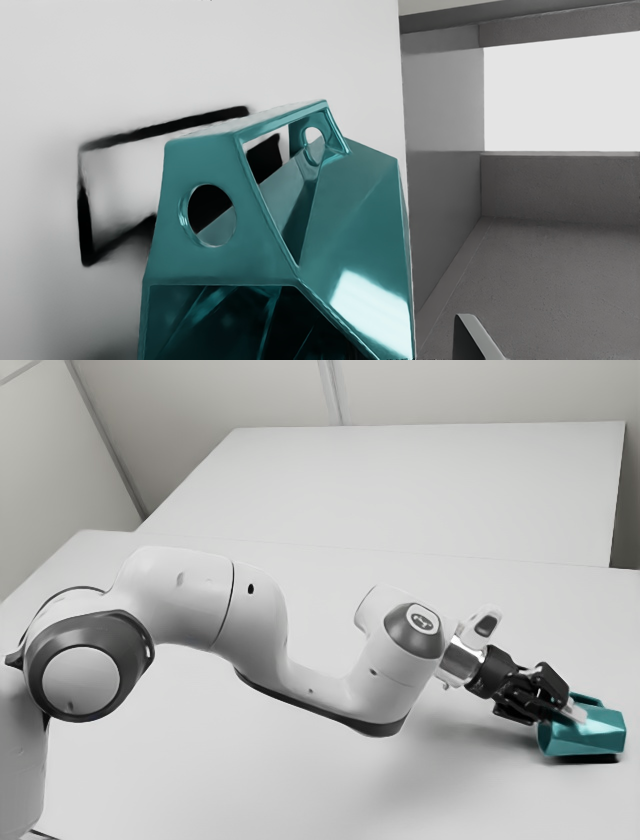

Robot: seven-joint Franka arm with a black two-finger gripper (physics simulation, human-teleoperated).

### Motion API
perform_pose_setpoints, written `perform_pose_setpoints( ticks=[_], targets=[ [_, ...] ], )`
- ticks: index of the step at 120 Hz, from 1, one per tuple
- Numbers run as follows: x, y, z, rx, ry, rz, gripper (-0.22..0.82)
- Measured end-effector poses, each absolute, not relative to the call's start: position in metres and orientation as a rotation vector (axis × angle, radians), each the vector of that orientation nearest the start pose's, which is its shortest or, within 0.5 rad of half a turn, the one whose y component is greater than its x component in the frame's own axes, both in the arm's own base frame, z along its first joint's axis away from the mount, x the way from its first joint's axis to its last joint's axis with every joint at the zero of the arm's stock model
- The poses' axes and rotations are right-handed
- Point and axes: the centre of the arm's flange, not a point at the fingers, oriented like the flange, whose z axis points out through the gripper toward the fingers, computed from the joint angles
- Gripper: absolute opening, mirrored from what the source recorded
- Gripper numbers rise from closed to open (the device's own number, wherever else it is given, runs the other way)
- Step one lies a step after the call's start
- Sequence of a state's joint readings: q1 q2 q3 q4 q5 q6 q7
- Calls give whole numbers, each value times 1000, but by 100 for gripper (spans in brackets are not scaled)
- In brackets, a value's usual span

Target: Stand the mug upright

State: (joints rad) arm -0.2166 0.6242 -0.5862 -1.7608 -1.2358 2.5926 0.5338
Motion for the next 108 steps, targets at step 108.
perform_pose_setpoints(
  ticks=[108],
  targets=[
    [528, -419, 366, 2122, -574, 303, -18]
  ],
)
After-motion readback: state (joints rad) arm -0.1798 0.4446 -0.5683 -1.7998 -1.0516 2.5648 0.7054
